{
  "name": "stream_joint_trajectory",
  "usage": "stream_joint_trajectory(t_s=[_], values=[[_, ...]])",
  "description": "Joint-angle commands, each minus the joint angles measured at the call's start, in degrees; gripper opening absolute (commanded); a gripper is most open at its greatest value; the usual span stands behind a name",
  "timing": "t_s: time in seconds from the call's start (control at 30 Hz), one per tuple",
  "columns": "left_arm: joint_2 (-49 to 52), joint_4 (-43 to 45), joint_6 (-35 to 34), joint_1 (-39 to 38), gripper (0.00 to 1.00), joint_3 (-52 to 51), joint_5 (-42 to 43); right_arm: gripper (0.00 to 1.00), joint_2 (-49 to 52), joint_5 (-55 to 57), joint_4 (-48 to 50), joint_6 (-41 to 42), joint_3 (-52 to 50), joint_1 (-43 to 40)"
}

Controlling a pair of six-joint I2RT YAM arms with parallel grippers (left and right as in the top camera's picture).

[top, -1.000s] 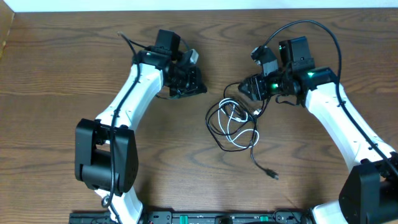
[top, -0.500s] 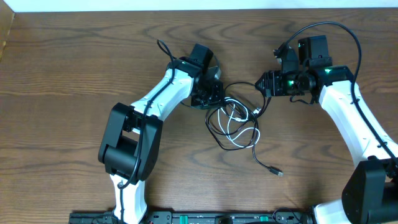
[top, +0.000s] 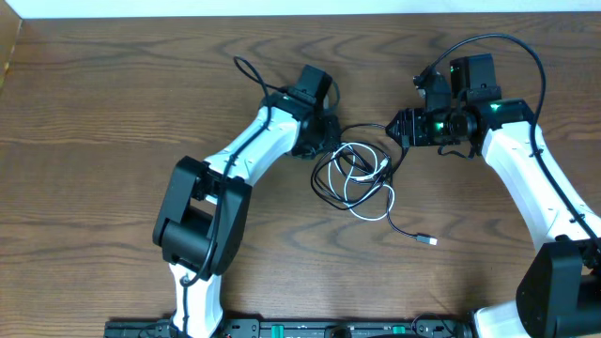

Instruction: Untangle cables

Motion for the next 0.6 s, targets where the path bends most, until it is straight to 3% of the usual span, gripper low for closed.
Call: stream_joint_trajectory(t_s=[0.0,0.57], values=[[1.68,-0.26,-0.48,-1.88,0.26,0.90,-2.23,0.63,-0.17,0.31,-0.28,0.00,0.74,-0.09],[5.46,-2.49,-0.90,-2.80,0.20,0.90,-9.81,0.67,-0.17,0.31,-2.21,-2.58,0.72,-0.09]])
